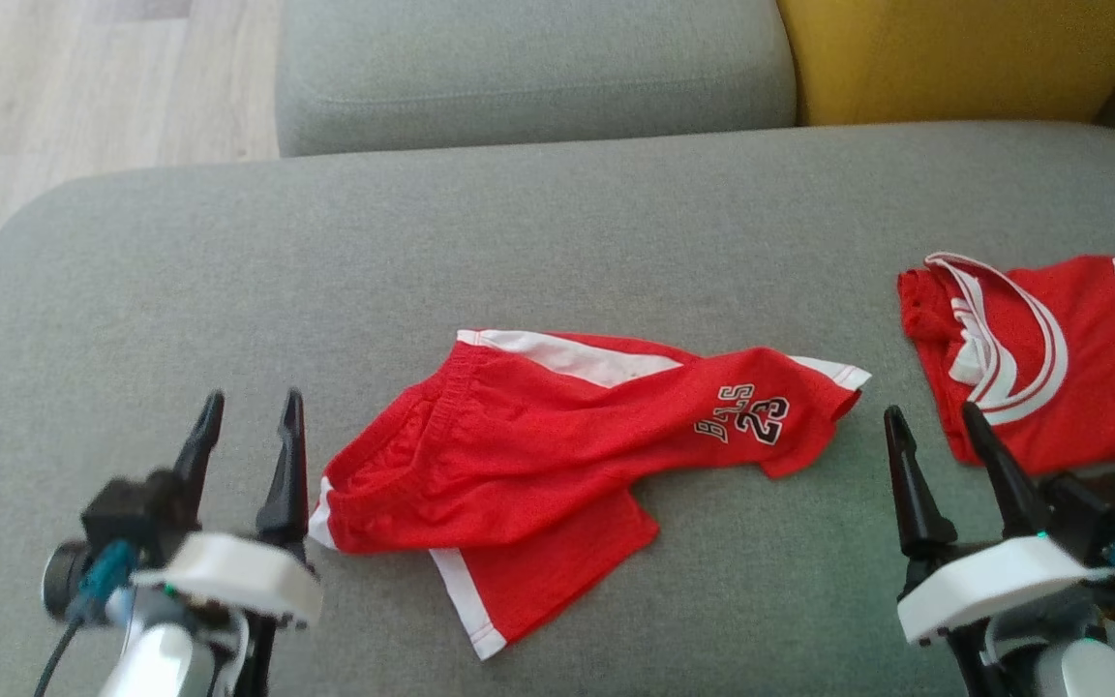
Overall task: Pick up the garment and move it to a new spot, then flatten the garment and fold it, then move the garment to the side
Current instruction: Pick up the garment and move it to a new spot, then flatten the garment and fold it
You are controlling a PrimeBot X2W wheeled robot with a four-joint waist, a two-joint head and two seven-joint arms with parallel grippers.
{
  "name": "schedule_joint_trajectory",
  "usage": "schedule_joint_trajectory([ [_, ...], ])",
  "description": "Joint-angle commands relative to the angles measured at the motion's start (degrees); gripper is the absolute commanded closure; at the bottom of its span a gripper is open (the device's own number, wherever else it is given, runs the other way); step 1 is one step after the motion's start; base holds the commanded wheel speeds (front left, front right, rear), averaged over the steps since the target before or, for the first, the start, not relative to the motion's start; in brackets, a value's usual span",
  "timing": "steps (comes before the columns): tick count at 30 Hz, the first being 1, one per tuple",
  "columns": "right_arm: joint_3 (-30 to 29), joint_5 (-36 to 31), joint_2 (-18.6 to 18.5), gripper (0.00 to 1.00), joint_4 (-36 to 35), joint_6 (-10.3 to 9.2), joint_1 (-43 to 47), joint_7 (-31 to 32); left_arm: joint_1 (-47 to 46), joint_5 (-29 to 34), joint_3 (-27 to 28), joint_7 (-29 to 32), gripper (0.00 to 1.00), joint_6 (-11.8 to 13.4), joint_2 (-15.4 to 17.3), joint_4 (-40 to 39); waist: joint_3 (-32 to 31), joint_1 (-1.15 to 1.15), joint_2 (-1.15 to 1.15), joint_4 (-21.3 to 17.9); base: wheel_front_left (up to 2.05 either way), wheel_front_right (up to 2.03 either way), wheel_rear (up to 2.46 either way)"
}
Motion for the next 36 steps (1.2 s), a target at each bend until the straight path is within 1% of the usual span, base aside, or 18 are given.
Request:
schedule_joint_trajectory([
  [1,1.2,-0.6,-0.3,0.0,-2.5,-0.05,-1.1,0.2,-1.6,0.2,2.1,-0.1,0.0,0.4,1.8,-2.5,-0.3,0.0,0.0,0.3,0.0,0.0,0.0],
  [8,1.2,-1.4,-0.3,0.0,-3.1,-0.05,0.0,1.0,2.0,0.8,1.4,1.7,0.0,1.5,3.1,-6.1,-1.0,0.0,0.0,0.5,0.0,0.0,0.0],
  [18,1.4,-1.6,-0.3,0.0,-3.9,-0.05,1.8,1.6,5.1,1.0,0.8,3.1,0.0,2.9,3.7,-9.4,-2.0,0.0,0.0,0.1,0.0,0.0,0.0],
  [26,1.3,-1.4,-0.3,0.0,-4.1,-0.05,2.0,1.8,5.6,1.2,0.6,3.2,0.0,3.8,3.8,-10.2,-1.9,0.0,0.0,0.1,0.0,0.0,0.0],
  [36,1.3,-1.1,-0.3,0.0,-3.9,-0.05,1.7,1.7,5.3,1.1,0.3,3.3,0.0,4.1,3.9,-10.4,-1.7,0.0,0.0,0.2,0.0,0.0,0.0],
])
